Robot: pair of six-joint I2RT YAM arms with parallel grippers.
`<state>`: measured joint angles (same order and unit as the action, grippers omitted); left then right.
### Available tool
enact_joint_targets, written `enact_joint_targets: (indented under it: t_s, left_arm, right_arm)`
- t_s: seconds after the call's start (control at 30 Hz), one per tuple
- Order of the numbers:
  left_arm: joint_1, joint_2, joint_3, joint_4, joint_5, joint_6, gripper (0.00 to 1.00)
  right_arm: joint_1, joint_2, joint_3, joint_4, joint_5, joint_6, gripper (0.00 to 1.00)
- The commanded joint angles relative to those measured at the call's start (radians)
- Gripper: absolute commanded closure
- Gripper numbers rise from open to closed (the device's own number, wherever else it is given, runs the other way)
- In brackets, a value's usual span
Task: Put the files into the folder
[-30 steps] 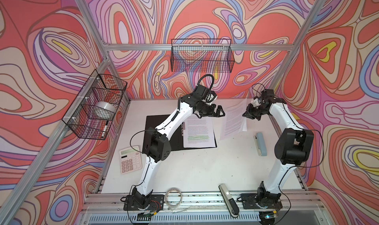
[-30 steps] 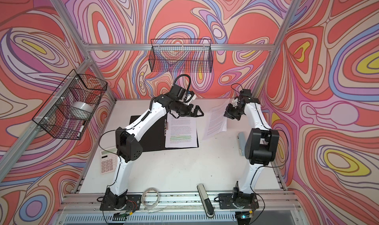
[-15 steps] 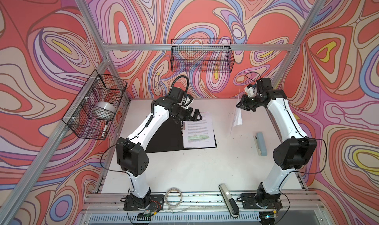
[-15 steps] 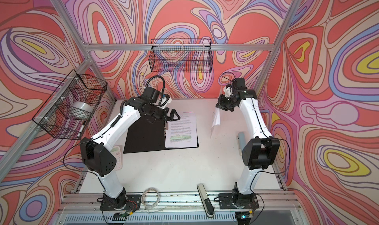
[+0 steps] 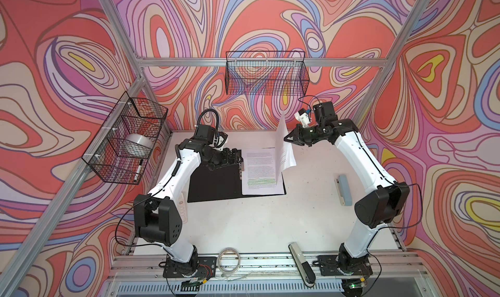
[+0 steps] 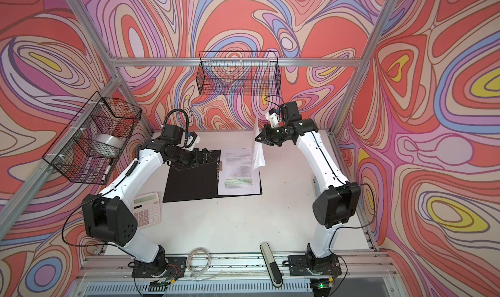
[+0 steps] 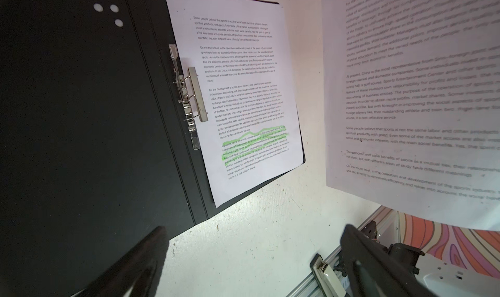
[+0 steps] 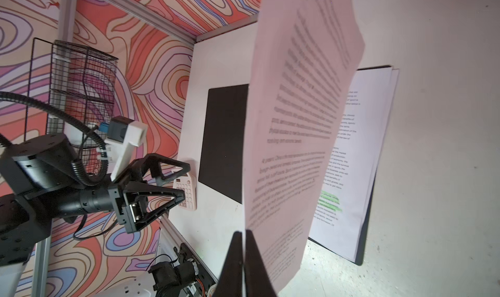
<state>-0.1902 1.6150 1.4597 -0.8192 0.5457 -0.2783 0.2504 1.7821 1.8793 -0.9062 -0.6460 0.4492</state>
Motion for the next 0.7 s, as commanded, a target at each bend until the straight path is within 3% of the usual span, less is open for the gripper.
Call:
enact_joint_targets:
  t_s: [0.0, 0.33, 0.67]
  left_arm:
    - [0.021, -0.030, -0.014, 0.023, -0.016, 0.027, 0.00]
    - [0.038, -0.024, -0.016, 0.015, -0.029, 0.034, 0.00]
    - [0.044, -0.020, -0.027, 0.020, -0.032, 0.044, 0.00]
  right_arm:
    - [-0.003, -0.044, -0.102, 0.136, -0.048, 0.066, 1.00]
    - [-0.002, 0.025, -0.402, 0.420, 0.005, 0.169, 1.00]
    - [-0.002, 0.198, -0.482, 0.479, 0.065, 0.174, 1.00]
